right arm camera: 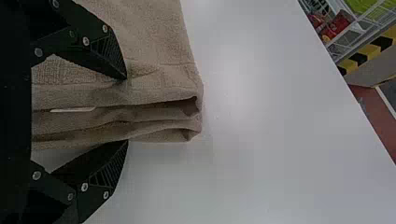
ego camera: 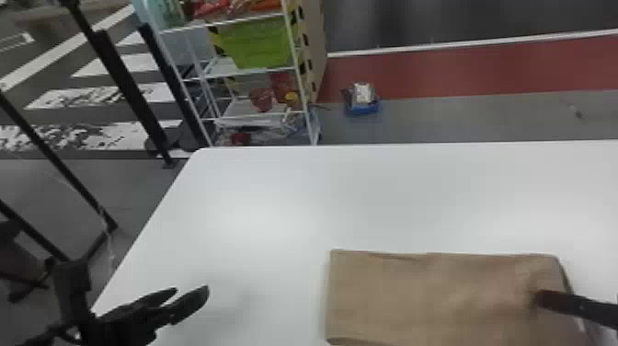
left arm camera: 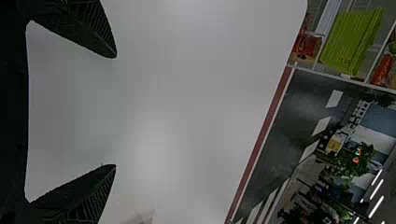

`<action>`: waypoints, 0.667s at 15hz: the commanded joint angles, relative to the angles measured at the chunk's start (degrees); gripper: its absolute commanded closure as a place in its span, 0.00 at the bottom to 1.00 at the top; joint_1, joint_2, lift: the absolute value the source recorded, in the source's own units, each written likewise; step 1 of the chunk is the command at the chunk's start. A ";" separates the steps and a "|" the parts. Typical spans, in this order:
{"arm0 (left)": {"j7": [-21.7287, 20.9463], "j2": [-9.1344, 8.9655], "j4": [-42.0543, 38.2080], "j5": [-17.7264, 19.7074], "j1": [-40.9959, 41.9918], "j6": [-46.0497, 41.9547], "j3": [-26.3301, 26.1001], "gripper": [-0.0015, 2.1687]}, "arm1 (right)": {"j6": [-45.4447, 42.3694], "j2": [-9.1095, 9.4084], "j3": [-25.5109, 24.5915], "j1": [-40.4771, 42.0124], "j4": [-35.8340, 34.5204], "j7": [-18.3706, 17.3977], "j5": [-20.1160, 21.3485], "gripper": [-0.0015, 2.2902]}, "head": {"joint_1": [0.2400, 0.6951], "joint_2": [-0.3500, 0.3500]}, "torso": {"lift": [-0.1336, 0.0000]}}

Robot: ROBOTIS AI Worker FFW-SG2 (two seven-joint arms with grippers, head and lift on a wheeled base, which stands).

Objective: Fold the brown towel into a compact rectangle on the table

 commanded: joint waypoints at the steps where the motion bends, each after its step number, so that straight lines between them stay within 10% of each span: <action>1: -0.07 -0.15 0.00 0.03 0.00 0.00 0.27 0.02 | 0.30 -0.03 0.56 -0.32 0.33 0.01 0.17 0.19 | 1.00 0.89 | 0.07; 5: -0.42 -0.15 -0.18 0.39 0.00 0.00 0.44 0.02 | 0.30 -0.21 1.44 -1.11 0.50 0.18 -0.27 0.63 | 1.00 0.91 | 0.07; 10: -1.03 -0.15 -2.20 3.99 1.67 0.18 0.71 0.02 | 0.30 -0.21 0.92 0.03 -2.93 1.41 -2.03 0.65 | 1.00 0.92 | 0.07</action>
